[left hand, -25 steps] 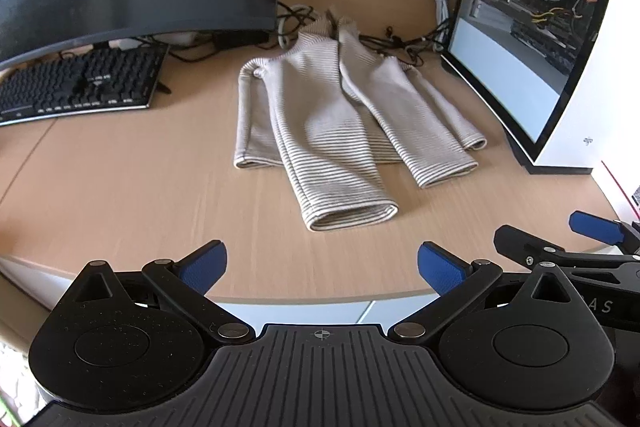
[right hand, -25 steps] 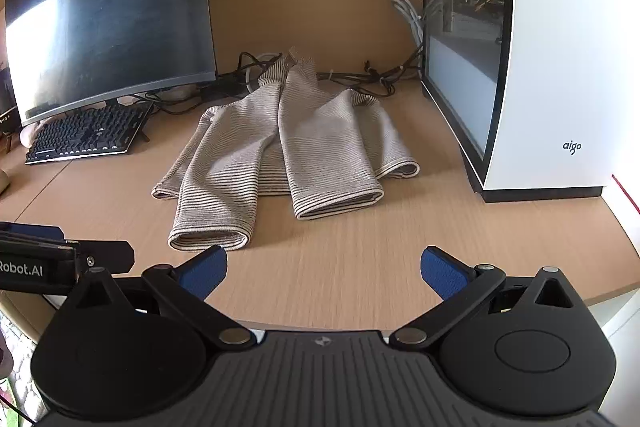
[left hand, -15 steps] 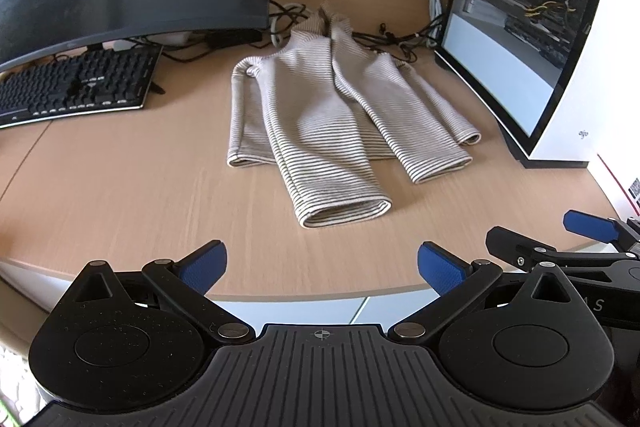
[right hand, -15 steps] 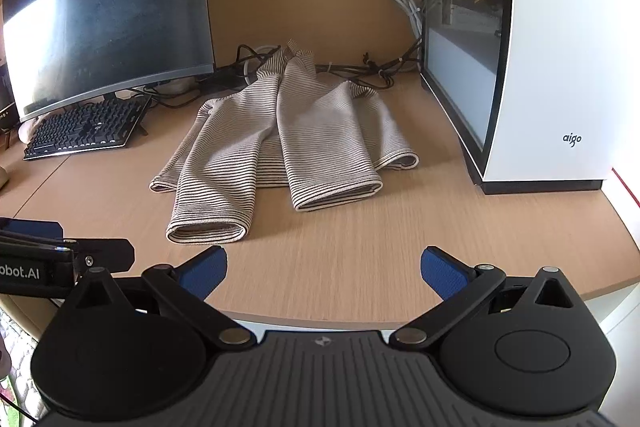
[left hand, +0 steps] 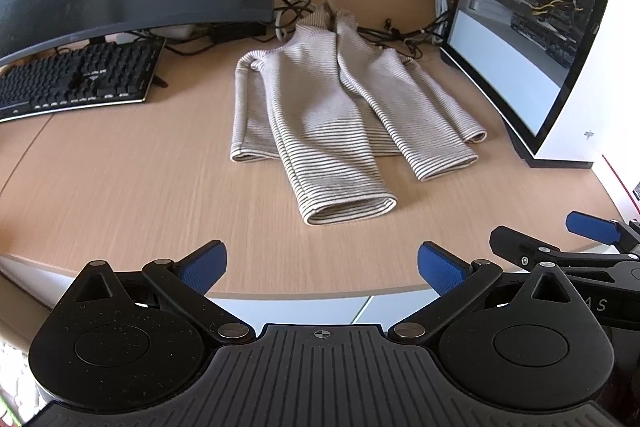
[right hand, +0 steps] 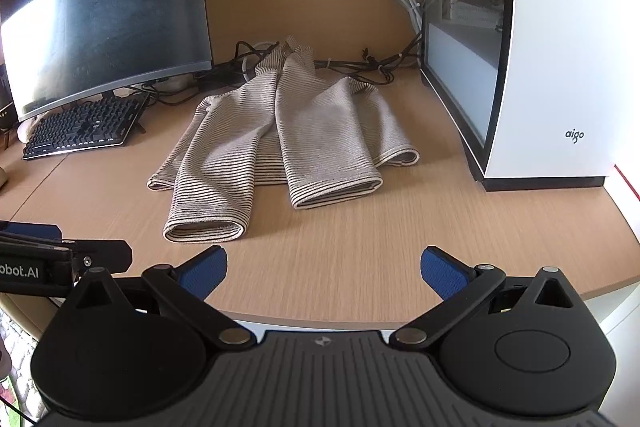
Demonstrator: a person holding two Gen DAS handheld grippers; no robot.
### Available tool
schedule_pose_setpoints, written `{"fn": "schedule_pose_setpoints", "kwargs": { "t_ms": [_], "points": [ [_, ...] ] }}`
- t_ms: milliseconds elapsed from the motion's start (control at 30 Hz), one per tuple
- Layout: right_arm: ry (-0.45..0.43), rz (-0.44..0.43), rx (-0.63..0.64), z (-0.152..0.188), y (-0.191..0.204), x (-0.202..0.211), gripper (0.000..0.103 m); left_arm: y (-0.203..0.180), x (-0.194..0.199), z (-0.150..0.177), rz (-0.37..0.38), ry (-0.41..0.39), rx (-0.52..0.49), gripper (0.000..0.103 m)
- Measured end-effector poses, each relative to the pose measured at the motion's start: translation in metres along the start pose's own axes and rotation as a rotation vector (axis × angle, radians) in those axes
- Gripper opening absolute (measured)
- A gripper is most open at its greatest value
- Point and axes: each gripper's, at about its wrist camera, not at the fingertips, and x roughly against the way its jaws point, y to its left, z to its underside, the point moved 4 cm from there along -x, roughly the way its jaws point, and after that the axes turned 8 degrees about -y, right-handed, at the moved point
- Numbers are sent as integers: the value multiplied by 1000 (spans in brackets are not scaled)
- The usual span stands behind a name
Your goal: Fold clothes
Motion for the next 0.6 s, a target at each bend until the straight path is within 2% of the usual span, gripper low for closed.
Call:
{"fn": "schedule_pose_setpoints", "kwargs": {
  "t_ms": [600],
  "points": [
    [9,6,-5,1,-2,-1,103,-4,-1,1,-6,6,-2,103]
  ]
}}
